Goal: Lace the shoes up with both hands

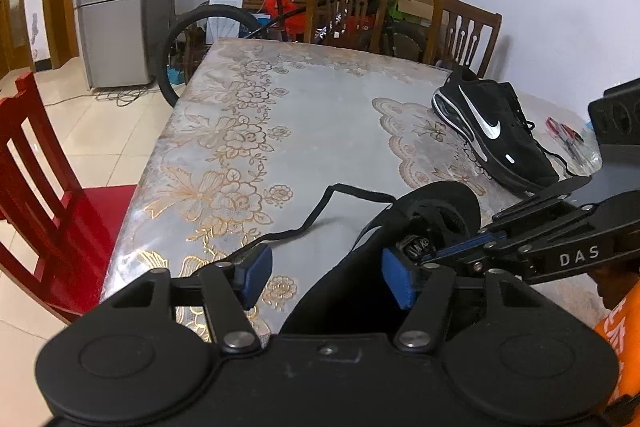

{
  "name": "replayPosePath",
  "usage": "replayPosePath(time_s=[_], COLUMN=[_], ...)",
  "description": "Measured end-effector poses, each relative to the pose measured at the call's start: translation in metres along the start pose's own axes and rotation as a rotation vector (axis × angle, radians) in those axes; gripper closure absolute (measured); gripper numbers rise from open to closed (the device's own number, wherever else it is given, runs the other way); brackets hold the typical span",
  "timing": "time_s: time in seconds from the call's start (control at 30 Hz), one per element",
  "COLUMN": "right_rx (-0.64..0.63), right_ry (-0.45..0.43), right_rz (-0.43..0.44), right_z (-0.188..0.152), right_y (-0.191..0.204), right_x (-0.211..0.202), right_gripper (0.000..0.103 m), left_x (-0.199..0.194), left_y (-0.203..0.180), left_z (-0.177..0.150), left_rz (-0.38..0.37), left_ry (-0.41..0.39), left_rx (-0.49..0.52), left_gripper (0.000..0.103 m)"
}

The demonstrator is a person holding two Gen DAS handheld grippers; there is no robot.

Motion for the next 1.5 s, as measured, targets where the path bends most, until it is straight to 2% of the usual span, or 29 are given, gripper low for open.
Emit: replayPosePath(time_s=[0.37, 0.67, 0.83, 1.0, 1.13, 1.27, 1.37, 1.5], right_rx=[-0.001, 0.057, 0.101, 0.196, 0.339, 0.485, 0.46, 0.318], right_ry=[0.075, 0.059, 0.036, 0.005, -0.002, -0.07, -0.075, -0.097], right_rz=[0.016, 0.025, 0.06, 0.074, 0.14, 0.22, 0.206, 0.133], right_z=[0.009, 0.013, 0.014, 0.013, 0.01, 0.014, 0.014, 0.016], right_y=[-0.006, -0.013, -0.013, -0.019, -0.027, -0.034, -0.032, -0.022], right_x=[0.015, 0.014, 0.012, 0.011, 0.008, -0.002, -0.005, -0.006], right_gripper=[0.097, 0.097, 0.097, 0.097, 0.097, 0.099, 0.099, 0.099], left_x=[-0.001, 0.002, 0.005, 0.006, 0.006, 0.007, 0.008, 0.008], left_y=[0.003, 0.002, 0.001, 0.0, 0.001, 0.001, 0.001, 0.001], left_z=[0.001, -0.001, -0.002, -0.002, -0.002, -0.004, -0.004, -0.004], left_rz=[0.006, 0.004, 0.003, 0.008, 0.008, 0.008, 0.004, 0.003], left_ry=[0.011, 0.022, 0.029, 0.036, 0.039, 0.048, 0.051, 0.053], left_rx=[0.008, 0.006, 0.007, 0.01, 0.006, 0.009, 0.009, 0.007], left_gripper=[0.045, 0.045, 0.045, 0.045, 0.045, 0.045, 0.045, 0.045])
Point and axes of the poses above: each gripper's, at about its wrist camera, not at the fingertips, and x roughly the way its jaws point, y to its left, z to its top, the point moved 9 cm from there along x, roughly the way its jaws point, and after that the axes turned 1 degree about x, right-handed, at the moved point
